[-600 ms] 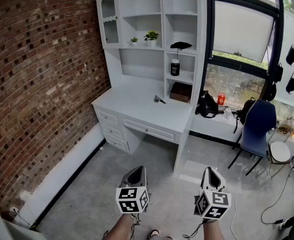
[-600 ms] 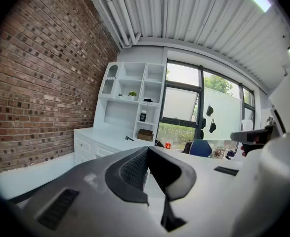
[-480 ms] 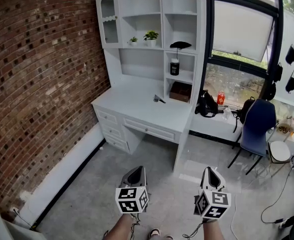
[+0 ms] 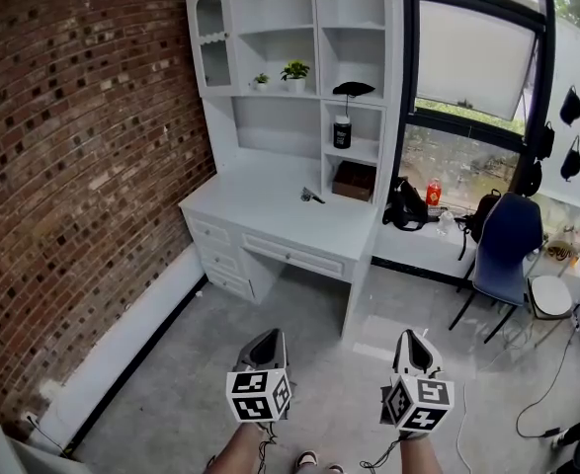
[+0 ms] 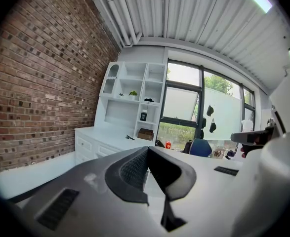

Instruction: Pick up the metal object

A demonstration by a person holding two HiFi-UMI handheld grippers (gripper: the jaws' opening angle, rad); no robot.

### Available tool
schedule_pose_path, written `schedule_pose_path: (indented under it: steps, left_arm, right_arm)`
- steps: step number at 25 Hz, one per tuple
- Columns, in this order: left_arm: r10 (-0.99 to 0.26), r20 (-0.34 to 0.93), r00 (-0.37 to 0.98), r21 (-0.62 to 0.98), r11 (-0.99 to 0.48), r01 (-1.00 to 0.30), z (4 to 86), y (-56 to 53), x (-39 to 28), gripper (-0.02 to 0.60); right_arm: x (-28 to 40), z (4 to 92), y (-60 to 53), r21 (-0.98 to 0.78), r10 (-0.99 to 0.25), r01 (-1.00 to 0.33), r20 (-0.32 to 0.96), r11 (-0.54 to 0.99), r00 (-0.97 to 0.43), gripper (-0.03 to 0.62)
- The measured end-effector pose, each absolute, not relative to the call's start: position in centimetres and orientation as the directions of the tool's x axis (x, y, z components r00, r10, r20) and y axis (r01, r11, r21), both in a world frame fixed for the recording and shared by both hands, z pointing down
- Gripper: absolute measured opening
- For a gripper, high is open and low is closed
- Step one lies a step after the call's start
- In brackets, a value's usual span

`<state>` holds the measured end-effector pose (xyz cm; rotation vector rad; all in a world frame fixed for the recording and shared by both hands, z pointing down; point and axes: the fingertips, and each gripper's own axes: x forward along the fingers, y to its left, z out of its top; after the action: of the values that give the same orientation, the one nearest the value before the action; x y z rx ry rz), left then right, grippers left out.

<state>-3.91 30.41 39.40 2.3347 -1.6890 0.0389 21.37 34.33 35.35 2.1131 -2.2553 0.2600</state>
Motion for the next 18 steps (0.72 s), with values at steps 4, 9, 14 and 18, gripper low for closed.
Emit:
schedule_pose_path:
  steps: [4,9,14,18]
  left_arm:
    - [-0.932,0.175,0.317,0.195,-0.283,-0.939,39.6,30.6,-4.4,0.011]
    - [-0.936,0.175,0.306,0.195,-0.272,-0.942,39.4,30.5,-5.1,0.012]
    - [-0.94,0.169,0.296,0.197,-0.262,-0.945,39.4,30.2,-6.0,0.011]
    - [-0.941,0.166,0.295,0.201,-0.261,-0.944,39.3,29.8,-6.3,0.011]
  right_arm:
    - [21.0,35.0,34.3,-0.098,-0.988,-0.993,0.131,0.065,-0.078,0.0]
    - [20.7,34.7,33.9,-0.093,-0.989,-0.993,0.126,0.069,-0.081,0.002]
    - [20.0,34.5,33.6,-0.088,-0.988,-0.992,0.12,0.087,-0.097,0.037]
    - [19.7,34.5,33.4,-0.079,-0.987,-0.993,0.123,0.091,-0.1,0.051]
